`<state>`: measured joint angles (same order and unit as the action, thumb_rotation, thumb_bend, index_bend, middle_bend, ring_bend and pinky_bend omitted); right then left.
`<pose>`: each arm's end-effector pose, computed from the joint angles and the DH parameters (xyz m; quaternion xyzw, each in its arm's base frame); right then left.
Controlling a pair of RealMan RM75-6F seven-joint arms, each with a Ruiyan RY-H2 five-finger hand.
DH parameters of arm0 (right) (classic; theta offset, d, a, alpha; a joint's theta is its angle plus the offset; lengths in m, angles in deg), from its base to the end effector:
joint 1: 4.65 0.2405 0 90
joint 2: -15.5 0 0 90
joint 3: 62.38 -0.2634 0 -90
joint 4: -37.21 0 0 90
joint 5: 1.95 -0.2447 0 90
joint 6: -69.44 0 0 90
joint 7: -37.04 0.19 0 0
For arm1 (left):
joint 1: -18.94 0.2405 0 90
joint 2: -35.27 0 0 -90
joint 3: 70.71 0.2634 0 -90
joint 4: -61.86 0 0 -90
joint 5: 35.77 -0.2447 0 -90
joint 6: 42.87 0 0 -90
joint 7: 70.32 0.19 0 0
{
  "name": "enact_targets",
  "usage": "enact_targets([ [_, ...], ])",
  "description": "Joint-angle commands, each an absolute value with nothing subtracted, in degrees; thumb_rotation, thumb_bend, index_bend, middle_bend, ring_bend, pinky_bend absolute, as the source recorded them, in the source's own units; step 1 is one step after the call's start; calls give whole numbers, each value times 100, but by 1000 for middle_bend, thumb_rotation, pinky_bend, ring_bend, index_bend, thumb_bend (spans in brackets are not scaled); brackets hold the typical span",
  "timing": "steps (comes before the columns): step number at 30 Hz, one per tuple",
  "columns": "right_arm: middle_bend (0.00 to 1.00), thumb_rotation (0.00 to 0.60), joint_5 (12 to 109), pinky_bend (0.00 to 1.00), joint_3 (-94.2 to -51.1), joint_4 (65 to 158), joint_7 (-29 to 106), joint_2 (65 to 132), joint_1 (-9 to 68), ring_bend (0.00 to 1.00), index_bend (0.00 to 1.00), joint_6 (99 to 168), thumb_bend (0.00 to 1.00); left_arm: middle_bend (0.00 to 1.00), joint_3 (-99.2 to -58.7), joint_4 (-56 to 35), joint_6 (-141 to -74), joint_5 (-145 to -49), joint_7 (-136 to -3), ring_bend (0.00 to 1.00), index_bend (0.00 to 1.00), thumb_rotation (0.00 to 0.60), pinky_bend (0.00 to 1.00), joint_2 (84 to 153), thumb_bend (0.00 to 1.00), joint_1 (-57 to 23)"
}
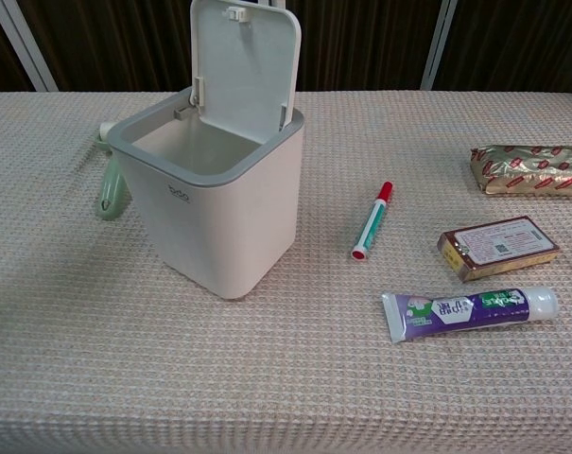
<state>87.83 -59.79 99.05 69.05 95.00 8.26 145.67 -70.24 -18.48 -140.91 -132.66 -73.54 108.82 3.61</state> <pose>-0.3923 -0.2672 0.0546 0.6057 -0.4963 0.4226 0.4562 -0.2682 0.2653 0.1078 -0.6372 -0.2472 -0.5260 0.5061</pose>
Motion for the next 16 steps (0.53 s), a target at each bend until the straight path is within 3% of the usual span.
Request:
enact_targets([
  [1, 0, 600, 8732, 0, -5951, 9989, 6072, 9480, 588, 0, 0, 14815, 325, 113, -6691, -1562, -13642, -12767, -7479, 88, 94, 344, 204, 10621, 178, 812],
  [6, 0, 600, 8506, 0, -6090, 10010, 4673, 9732, 75, 0, 0, 15541, 300, 122, -6527, -1509, -13552, -12534, -7371, 82, 113, 287, 204, 10612, 95, 1185],
  [16, 0, 600, 8513, 0, -6153, 10019, 4737, 9817, -255, 0, 0, 15927, 299, 122, -6573, -964, -14063, -12800, -7679, 82, 112, 280, 204, 10947, 92, 1564],
])
